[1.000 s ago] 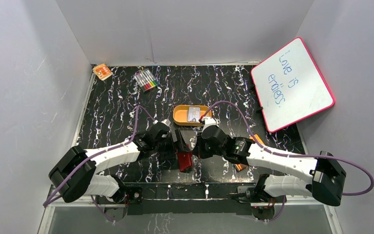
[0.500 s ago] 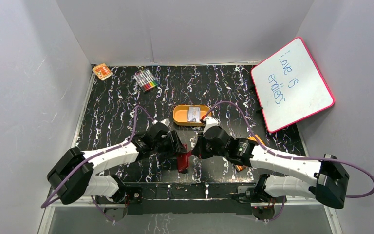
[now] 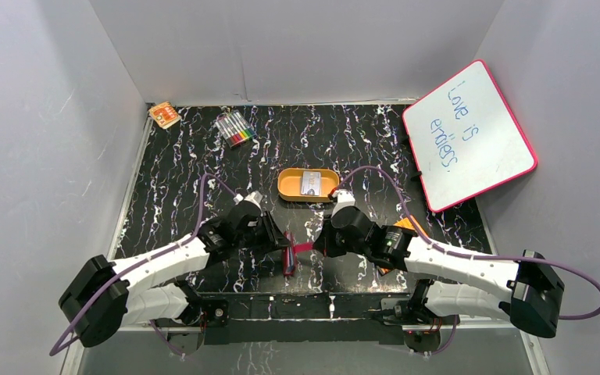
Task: Put the credit cards into the card holder
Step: Open the card holder at the center of the board.
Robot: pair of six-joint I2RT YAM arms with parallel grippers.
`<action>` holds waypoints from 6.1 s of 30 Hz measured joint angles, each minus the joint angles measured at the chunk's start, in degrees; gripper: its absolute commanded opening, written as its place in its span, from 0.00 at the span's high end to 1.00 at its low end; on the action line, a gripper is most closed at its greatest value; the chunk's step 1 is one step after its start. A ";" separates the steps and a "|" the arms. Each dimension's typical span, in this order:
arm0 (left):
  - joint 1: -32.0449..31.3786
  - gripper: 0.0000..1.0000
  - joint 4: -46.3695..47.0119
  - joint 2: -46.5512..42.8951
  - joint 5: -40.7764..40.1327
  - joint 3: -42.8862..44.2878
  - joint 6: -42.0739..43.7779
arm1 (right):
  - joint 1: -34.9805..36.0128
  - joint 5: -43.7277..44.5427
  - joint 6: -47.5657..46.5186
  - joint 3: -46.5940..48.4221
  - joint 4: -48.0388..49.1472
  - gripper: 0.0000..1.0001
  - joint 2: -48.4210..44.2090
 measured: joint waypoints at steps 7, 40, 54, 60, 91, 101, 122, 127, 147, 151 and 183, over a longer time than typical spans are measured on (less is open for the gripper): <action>0.02 0.70 -1.99 -2.32 -0.98 -1.73 -0.26 | 0.00 1.60 1.60 -1.22 -1.14 1.00 -0.22; 0.02 0.70 -7.34 -5.81 -3.02 -4.37 -0.31 | -0.04 2.62 -2.62 7.10 -14.97 0.38 -4.90; 0.02 0.68 -6.32 -6.12 -1.60 -2.64 -0.35 | -0.15 -3.37 0.87 5.09 1.29 0.70 12.37; 0.02 0.75 -5.90 -6.14 -1.09 -2.64 -0.35 | -0.48 -3.41 1.81 2.97 2.91 0.71 16.11; 0.02 0.73 -6.82 -6.71 1.11 -0.22 1.42 | -2.73 -4.63 4.76 -4.46 10.40 0.66 16.41; 0.02 0.71 -5.99 -6.01 2.45 0.02 1.60 | -2.78 -4.72 4.57 -4.48 10.47 0.67 16.41; 0.02 0.56 -8.98 -3.93 -0.66 0.68 2.69 | -2.80 -5.51 4.31 -4.44 10.49 0.66 16.41; 0.02 0.35 -10.95 -4.94 -2.40 0.68 2.89 | -2.80 -5.53 4.28 -4.44 10.21 0.66 16.24; 0.00 0.11 -7.98 -2.32 -0.39 5.11 3.96 | -2.80 -5.57 2.84 -4.50 8.87 0.67 15.76; -0.33 0.18 -6.99 0.57 0.59 6.29 5.46 | -2.80 -5.57 2.78 -4.42 8.72 0.67 15.80; -0.90 0.94 -7.06 2.43 -2.36 -2.91 5.70 | -2.80 -3.56 2.75 -3.98 -0.07 0.61 7.65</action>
